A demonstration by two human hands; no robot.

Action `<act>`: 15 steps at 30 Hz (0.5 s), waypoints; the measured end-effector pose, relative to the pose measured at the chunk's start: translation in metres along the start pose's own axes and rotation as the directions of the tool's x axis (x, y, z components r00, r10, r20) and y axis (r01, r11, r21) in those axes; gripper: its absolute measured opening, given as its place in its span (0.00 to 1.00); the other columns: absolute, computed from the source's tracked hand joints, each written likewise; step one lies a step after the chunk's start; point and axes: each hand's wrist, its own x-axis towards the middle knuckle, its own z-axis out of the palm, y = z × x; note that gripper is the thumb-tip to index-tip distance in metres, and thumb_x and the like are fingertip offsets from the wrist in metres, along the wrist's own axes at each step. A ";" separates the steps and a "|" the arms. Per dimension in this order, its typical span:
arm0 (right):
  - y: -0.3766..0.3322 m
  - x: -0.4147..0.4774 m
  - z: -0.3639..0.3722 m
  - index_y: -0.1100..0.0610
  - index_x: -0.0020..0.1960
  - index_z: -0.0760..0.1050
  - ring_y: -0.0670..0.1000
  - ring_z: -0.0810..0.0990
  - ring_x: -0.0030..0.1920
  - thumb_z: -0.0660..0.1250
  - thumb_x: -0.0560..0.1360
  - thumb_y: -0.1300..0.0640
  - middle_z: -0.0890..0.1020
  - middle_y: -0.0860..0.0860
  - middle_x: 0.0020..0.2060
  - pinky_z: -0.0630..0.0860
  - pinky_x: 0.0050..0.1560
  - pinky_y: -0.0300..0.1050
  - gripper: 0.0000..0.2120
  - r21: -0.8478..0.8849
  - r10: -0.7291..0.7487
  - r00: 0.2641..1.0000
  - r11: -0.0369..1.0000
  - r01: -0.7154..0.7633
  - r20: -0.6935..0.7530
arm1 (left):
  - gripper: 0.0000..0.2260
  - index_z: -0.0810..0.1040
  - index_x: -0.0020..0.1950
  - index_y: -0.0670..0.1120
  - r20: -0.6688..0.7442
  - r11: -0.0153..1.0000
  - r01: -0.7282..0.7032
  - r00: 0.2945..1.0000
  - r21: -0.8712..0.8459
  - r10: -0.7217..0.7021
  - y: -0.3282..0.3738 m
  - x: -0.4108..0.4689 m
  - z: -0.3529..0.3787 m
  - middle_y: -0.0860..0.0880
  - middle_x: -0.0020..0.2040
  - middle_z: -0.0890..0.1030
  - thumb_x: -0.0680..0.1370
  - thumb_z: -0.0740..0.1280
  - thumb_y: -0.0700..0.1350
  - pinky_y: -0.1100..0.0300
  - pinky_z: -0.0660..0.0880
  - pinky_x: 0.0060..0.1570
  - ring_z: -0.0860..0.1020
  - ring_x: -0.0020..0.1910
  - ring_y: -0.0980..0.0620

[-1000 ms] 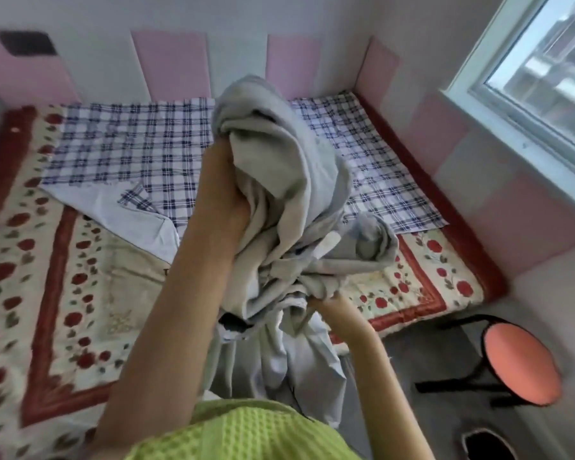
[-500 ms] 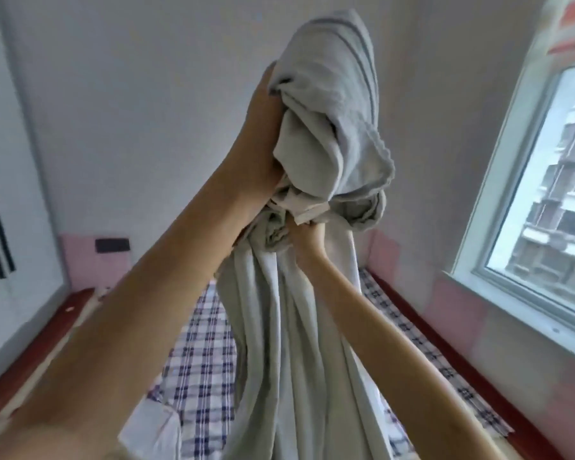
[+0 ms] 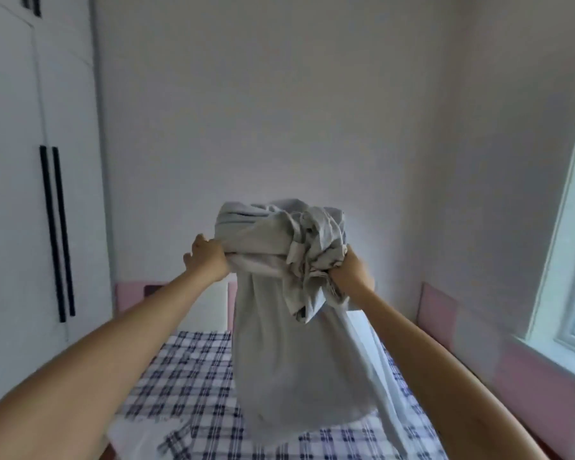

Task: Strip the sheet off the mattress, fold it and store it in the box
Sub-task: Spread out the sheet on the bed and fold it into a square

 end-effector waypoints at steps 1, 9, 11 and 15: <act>0.010 -0.015 0.002 0.51 0.57 0.70 0.57 0.79 0.46 0.62 0.72 0.53 0.81 0.51 0.46 0.74 0.42 0.46 0.13 -0.052 0.014 1.000 0.999 -0.013 0.023 | 0.28 0.60 0.73 0.42 0.037 1.000 -0.010 0.999 0.014 0.009 -0.003 -0.008 0.016 0.40 0.75 0.54 0.76 0.65 0.42 0.50 0.63 0.68 0.60 0.72 0.43; 0.135 -0.229 0.121 0.53 0.62 0.72 0.58 0.79 0.51 0.59 0.76 0.55 0.81 0.55 0.50 0.75 0.46 0.46 0.15 -0.224 0.246 0.833 0.963 -0.151 0.496 | 0.54 0.48 0.77 0.52 0.654 0.831 -0.465 0.532 -0.305 0.537 -0.056 -0.194 0.185 0.50 0.75 0.49 0.61 0.73 0.68 0.56 0.43 0.74 0.45 0.76 0.48; 0.169 -0.297 0.132 0.51 0.64 0.70 0.59 0.79 0.52 0.61 0.75 0.55 0.82 0.56 0.51 0.74 0.47 0.47 0.18 -0.237 0.370 0.777 0.928 -0.287 0.509 | 0.55 0.47 0.77 0.50 0.713 0.850 -0.330 0.466 -0.410 0.524 -0.080 -0.252 0.206 0.50 0.75 0.45 0.60 0.71 0.70 0.56 0.46 0.74 0.43 0.75 0.50; 0.216 -0.396 0.132 0.48 0.67 0.67 0.53 0.79 0.45 0.60 0.74 0.55 0.81 0.51 0.47 0.76 0.41 0.46 0.22 -0.336 0.466 0.646 0.885 -0.323 0.605 | 0.59 0.50 0.75 0.53 0.741 0.838 -0.058 0.438 -0.542 0.509 -0.108 -0.328 0.232 0.54 0.72 0.50 0.51 0.70 0.73 0.61 0.51 0.70 0.49 0.70 0.59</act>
